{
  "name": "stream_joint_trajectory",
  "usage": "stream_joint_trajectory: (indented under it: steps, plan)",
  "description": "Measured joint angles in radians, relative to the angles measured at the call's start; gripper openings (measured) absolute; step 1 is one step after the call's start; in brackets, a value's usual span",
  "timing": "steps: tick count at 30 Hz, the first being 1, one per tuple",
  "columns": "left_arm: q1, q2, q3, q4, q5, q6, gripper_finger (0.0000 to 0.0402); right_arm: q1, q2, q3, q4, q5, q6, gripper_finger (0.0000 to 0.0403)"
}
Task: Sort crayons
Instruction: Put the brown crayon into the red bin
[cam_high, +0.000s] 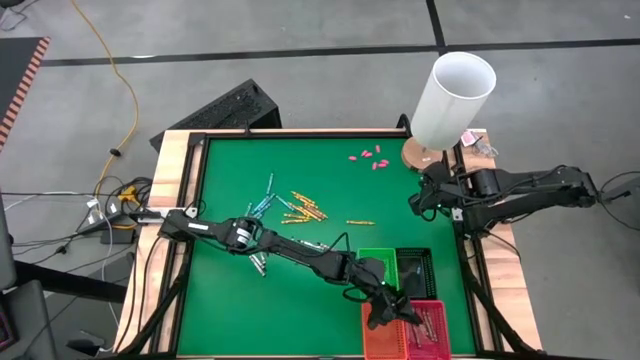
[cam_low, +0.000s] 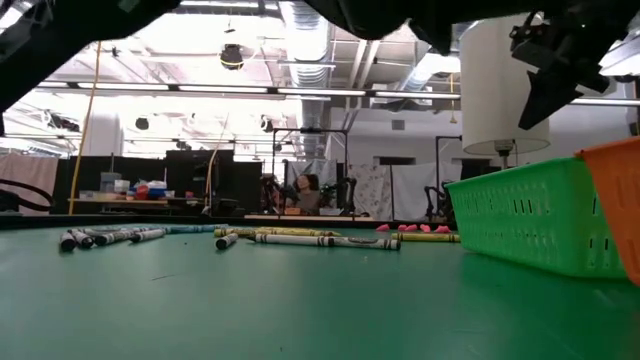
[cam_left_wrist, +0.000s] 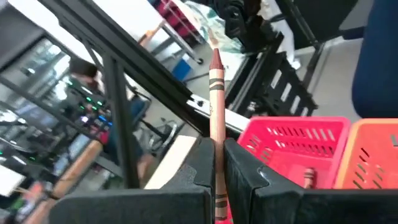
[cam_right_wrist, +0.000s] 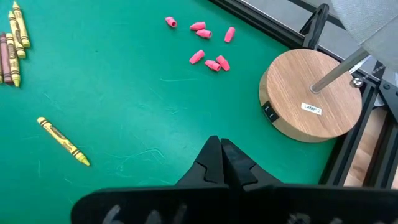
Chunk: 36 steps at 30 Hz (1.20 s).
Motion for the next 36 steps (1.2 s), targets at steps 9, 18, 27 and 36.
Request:
stream_joint_trajectory:
  steps: [9, 18, 27, 36]
  plan:
    - [0.015, 0.079, 0.078, 0.035, 0.040, -0.124, 0.0002, -0.001, 0.000, 0.000, -0.005, -0.001, 0.000, 0.0000]
    - [0.017, 0.078, 0.079, 0.024, 0.034, -0.136, 0.0008, -0.003, 0.000, 0.000, -0.003, -0.001, -0.018, 0.0000]
    - [0.018, 0.078, 0.079, 0.007, 0.035, -0.173, 0.0044, -0.003, 0.000, 0.000, -0.003, -0.001, -0.026, 0.0000]
    - [0.017, 0.078, 0.079, 0.007, 0.024, -0.160, 0.0087, -0.003, 0.000, 0.000, -0.003, -0.002, -0.026, 0.0000]
